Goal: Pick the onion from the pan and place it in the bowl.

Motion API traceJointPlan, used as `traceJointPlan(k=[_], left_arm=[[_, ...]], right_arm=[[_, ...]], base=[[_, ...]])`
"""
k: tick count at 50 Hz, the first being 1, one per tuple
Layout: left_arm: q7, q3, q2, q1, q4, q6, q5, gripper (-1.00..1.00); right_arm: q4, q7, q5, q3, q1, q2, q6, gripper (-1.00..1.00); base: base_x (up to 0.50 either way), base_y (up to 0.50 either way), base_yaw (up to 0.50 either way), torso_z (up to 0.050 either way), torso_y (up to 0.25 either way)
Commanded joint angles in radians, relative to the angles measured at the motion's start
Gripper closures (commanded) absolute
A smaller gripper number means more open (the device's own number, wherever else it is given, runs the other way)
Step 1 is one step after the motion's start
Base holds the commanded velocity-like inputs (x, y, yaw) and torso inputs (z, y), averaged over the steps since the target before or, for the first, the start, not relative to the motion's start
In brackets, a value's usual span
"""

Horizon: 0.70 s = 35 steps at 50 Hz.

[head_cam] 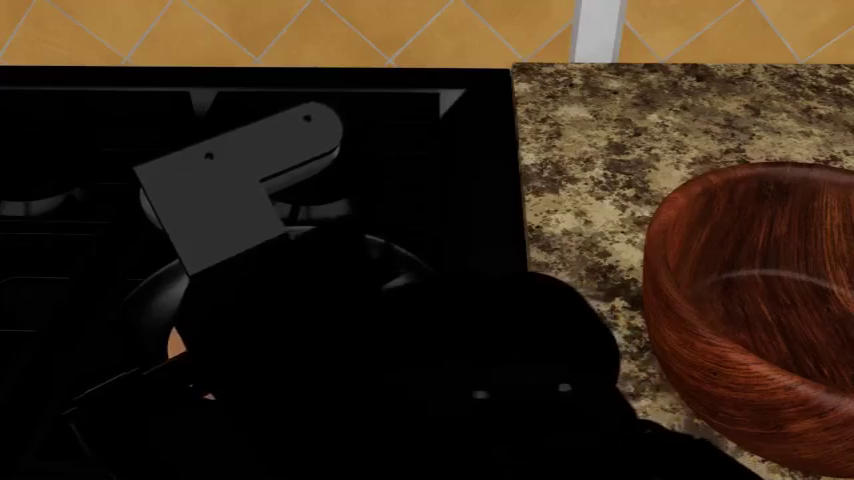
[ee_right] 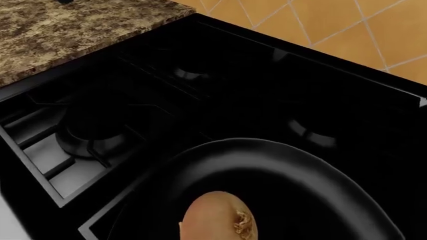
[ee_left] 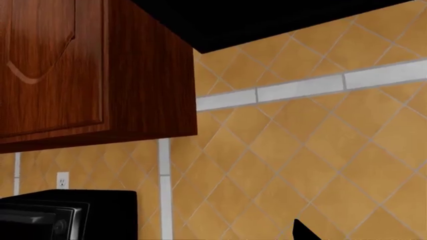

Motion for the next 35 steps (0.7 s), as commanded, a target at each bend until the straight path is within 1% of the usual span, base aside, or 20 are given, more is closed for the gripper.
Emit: traceJointPlan(k=[1,11,24,35], left_arm=[[0.006,0.009,-0.003,0.007,-0.002,0.007,0.013,-1.00],[0.009,0.017,-0.004,0.009,-0.004,0.013,0.021,-1.00],[0.036,0.012,-0.006,0.045,-0.008,0.037,0.049,-1.00],[0.020,0.016,-0.015,0.040,-0.002,0.037,0.033,-1.00]], right_arm=[[0.039,-0.053,-0.042,-0.027,-0.003,-0.010,-0.017,-1.00],[0.057,-0.083,-0.070,-0.052,-0.011,-0.011,-0.029,-1.00],[0.069,-0.114,-0.096,-0.086,-0.032,-0.009,-0.042,-1.00],[0.085,-0.136,-0.121,-0.107,-0.035,-0.006,-0.054,-1.00]], base=[[0.00,0.00,0.00,0.000,0.000],[0.00,0.00,0.00,0.000,0.000],[0.00,0.00,0.00,0.000,0.000],[0.00,0.00,0.00,0.000,0.000]])
